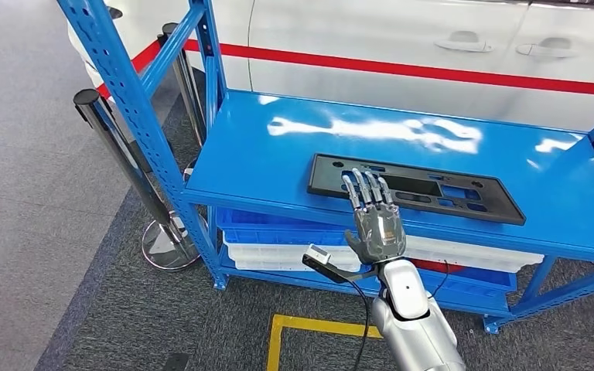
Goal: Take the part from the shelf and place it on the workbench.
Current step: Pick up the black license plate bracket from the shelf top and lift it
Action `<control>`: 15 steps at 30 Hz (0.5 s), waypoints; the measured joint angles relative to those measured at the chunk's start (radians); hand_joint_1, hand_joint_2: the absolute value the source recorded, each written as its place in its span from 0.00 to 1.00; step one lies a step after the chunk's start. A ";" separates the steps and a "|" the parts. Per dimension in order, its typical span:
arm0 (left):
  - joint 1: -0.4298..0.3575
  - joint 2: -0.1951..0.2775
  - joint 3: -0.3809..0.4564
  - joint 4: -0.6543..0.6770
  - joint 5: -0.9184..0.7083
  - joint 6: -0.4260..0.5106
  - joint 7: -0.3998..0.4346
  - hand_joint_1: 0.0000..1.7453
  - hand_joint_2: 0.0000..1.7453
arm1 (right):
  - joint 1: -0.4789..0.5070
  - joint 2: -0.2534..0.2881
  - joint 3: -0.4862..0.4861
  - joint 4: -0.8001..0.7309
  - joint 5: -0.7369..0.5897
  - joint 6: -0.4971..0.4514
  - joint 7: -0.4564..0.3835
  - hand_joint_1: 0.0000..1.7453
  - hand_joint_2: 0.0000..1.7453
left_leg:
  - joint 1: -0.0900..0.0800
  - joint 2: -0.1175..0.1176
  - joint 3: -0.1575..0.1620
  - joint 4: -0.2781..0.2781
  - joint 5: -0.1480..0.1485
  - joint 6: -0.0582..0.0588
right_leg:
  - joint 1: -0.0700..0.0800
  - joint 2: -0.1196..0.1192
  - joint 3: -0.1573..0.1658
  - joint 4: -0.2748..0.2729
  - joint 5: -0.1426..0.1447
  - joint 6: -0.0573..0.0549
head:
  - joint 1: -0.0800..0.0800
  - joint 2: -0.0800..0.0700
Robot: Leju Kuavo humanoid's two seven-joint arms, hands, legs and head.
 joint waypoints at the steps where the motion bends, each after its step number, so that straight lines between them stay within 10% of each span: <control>1: 0.000 0.000 0.001 0.000 0.001 0.000 0.001 0.00 0.00 | 0.001 0.000 0.000 0.004 0.005 0.000 0.015 0.00 1.00 | -0.002 0.000 0.002 0.000 -0.002 0.003 | 0.000 0.000 -0.044 0.071 -0.022 0.001 | 0.000 0.000; 4: 0.001 0.001 0.005 0.000 0.002 0.001 0.004 0.00 0.00 | 0.005 -0.001 0.000 0.016 0.013 0.000 0.049 0.00 1.00 | -0.008 -0.003 0.014 0.000 -0.012 0.006 | 0.001 0.000 -0.099 0.109 0.018 -0.006 | 0.000 0.000; 8: 0.000 0.000 0.012 0.000 0.001 0.000 0.004 0.00 0.00 | -0.001 -0.001 0.006 0.028 0.014 0.000 0.085 0.00 1.00 | -0.014 -0.007 0.034 0.000 -0.029 -0.003 | 0.017 0.000 -0.009 -0.125 0.148 -0.035 | 0.000 0.000; 12: 0.000 0.000 0.019 0.000 0.000 -0.003 0.002 0.00 0.00 | 0.000 -0.001 0.011 0.032 0.014 0.000 0.115 0.00 1.00 | -0.014 -0.004 0.038 -0.001 -0.041 -0.026 | 0.016 0.001 0.008 -0.161 0.144 -0.044 | 0.000 0.000; 15: 0.000 0.001 0.020 0.000 -0.001 -0.006 0.002 0.00 0.00 | 0.003 -0.001 0.015 0.032 0.014 -0.001 0.125 0.00 1.00 | -0.012 -0.001 -0.012 0.116 -0.106 -0.036 | 0.010 0.000 0.023 -0.174 0.144 -0.056 | -0.001 0.000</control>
